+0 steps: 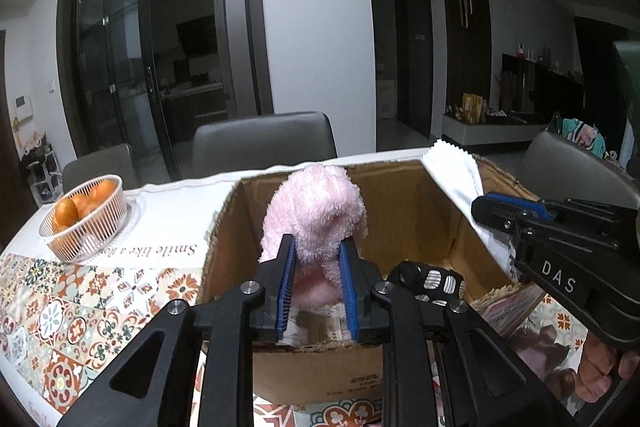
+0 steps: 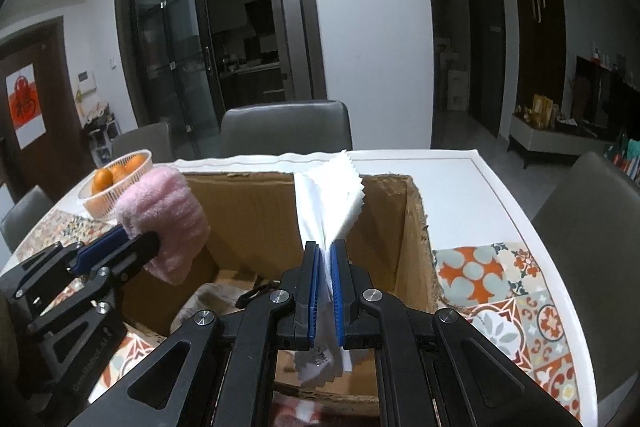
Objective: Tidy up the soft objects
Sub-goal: 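Open both tools to drop the headband and cloth into the box, then move both open tools back toward the remaining items on the table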
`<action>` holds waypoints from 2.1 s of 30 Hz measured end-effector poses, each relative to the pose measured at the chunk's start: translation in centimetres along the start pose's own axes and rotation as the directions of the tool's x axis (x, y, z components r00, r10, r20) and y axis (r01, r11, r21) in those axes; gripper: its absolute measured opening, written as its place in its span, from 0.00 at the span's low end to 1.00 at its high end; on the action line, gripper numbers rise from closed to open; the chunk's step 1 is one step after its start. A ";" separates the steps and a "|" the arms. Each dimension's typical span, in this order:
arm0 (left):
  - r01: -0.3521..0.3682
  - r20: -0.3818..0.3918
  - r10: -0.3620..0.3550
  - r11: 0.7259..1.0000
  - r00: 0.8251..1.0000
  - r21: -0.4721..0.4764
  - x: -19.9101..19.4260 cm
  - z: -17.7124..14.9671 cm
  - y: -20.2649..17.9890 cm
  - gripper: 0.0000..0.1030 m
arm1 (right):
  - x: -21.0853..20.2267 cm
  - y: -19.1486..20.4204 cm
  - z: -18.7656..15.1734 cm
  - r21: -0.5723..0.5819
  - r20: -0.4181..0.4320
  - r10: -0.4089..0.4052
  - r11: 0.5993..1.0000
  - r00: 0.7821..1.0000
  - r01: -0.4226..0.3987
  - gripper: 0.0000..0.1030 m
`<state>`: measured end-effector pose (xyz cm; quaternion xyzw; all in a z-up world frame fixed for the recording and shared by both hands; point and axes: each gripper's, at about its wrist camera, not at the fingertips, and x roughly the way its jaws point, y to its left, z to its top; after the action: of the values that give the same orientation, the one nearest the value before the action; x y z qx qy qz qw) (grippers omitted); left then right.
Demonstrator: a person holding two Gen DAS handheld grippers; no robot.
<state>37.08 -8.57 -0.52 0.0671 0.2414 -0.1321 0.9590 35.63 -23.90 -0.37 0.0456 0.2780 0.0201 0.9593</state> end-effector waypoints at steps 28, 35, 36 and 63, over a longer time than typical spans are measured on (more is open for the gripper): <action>-0.045 0.120 0.049 0.998 0.991 -0.039 -10.8 -0.7 -0.8 0.55 | -9.6 -0.3 -1.2 0.030 0.114 -0.053 0.998 0.992 0.050 0.45; -0.065 0.119 0.071 0.996 0.990 -0.054 -14.3 -1.8 -1.6 0.55 | -12.7 -0.3 -2.2 0.036 0.129 -0.056 0.998 0.990 0.052 0.45; -0.066 0.121 0.072 0.996 0.990 -0.056 -14.7 -2.0 -1.7 0.55 | -13.1 -0.3 -2.4 0.038 0.132 -0.056 0.998 0.990 0.052 0.45; -0.095 -0.038 0.092 0.990 0.995 -0.103 -18.8 -11.1 -3.6 0.55 | -18.2 -0.7 -10.4 0.056 0.095 -0.126 0.991 0.987 0.121 0.54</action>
<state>15.19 -5.71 -1.45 0.0300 0.2603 -0.0731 0.9623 14.69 -25.01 0.46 0.0533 0.2331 -0.0487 0.9698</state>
